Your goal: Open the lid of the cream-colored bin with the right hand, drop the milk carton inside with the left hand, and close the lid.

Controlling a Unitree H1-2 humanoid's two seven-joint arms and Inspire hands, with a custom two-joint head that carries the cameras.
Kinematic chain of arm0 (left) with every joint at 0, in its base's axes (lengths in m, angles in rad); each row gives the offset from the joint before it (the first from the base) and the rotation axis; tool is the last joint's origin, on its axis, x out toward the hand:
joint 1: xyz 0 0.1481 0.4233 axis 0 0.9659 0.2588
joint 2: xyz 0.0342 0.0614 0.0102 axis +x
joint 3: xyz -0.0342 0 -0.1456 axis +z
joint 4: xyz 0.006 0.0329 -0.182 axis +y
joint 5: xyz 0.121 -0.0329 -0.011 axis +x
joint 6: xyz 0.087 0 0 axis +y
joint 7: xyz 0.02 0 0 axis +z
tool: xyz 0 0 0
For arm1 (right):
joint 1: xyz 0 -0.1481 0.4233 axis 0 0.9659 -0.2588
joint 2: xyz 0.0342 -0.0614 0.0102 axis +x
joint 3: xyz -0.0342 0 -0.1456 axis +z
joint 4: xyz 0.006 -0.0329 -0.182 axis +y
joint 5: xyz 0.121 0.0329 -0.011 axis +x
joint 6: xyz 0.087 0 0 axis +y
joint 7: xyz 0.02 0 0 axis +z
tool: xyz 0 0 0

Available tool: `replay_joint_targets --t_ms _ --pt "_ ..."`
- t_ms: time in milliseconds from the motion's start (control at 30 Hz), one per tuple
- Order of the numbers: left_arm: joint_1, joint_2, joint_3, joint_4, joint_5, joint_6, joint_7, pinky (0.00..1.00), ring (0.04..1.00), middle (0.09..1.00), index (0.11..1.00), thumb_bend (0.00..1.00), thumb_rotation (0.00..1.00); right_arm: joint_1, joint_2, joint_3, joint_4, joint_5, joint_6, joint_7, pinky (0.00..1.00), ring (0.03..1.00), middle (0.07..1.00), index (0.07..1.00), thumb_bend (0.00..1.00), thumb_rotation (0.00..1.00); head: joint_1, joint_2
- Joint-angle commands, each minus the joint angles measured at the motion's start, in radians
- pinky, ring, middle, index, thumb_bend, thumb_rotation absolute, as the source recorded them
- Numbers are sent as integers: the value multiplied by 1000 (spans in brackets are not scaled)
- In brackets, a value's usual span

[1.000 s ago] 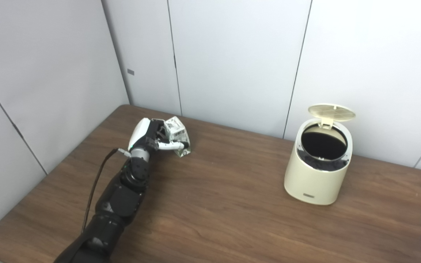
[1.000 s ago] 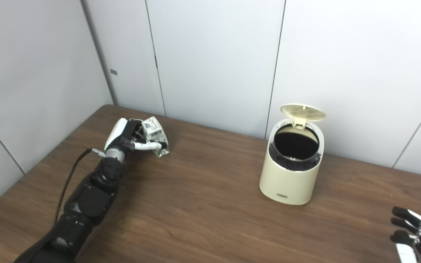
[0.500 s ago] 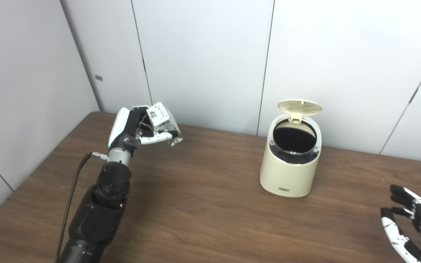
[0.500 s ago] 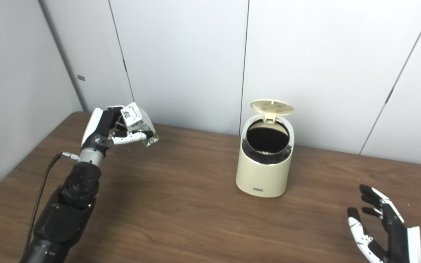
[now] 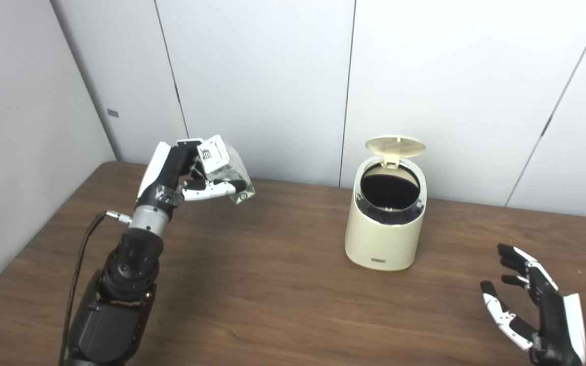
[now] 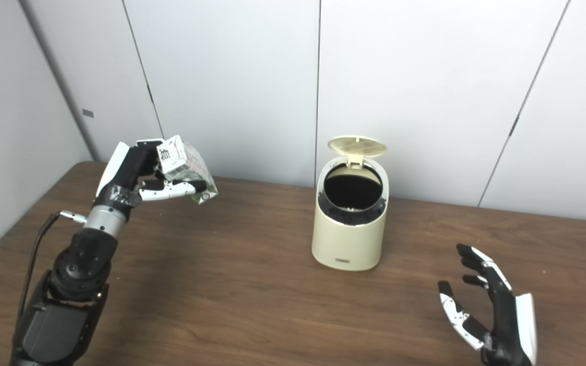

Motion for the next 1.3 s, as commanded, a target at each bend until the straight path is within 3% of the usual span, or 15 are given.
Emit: replay_joint_targets --t_ms 0,133,300,467,600,833,967,1267 --pt "-48 -3 0 -66 -8 -38 3 276 343 465 486 522 0 -5 19 9 31 -2 -9 -20 668 775 791 780 106 171 -3 0" --pt "-53 -47 -14 -124 -9 -23 9 357 417 498 469 521 0 -11 22 12 44 -1 -8 -25 677 784 801 792 110 174 -10 -3" --pt "-56 -95 -47 -156 1 -96 13 380 471 493 465 504 0 -20 32 15 61 -17 5 -47 680 781 799 793 123 206 -30 -6" --pt "-45 -144 -80 -132 15 -216 30 380 470 496 465 503 0 -29 38 19 79 -14 4 -64 693 792 803 794 141 428 -43 -4" --pt "-35 -189 -97 -111 23 -251 33 337 447 488 485 503 0 -35 44 25 88 -15 3 -76 694 796 808 802 145 454 -63 -4" --pt "-20 -245 -124 -77 69 -302 43 330 437 485 496 503 0 -49 46 35 123 -34 -9 -107 686 789 808 800 215 666 -89 -5" --pt "-22 -267 -139 -61 79 -327 47 342 444 488 481 503 0 -54 46 48 121 -56 12 -116 680 786 805 795 179 599 -103 -8" --pt "-26 -322 -181 -11 121 -391 63 349 443 488 481 503 0 -61 56 54 148 -42 -9 -131 688 796 809 795 173 501 -131 -13"
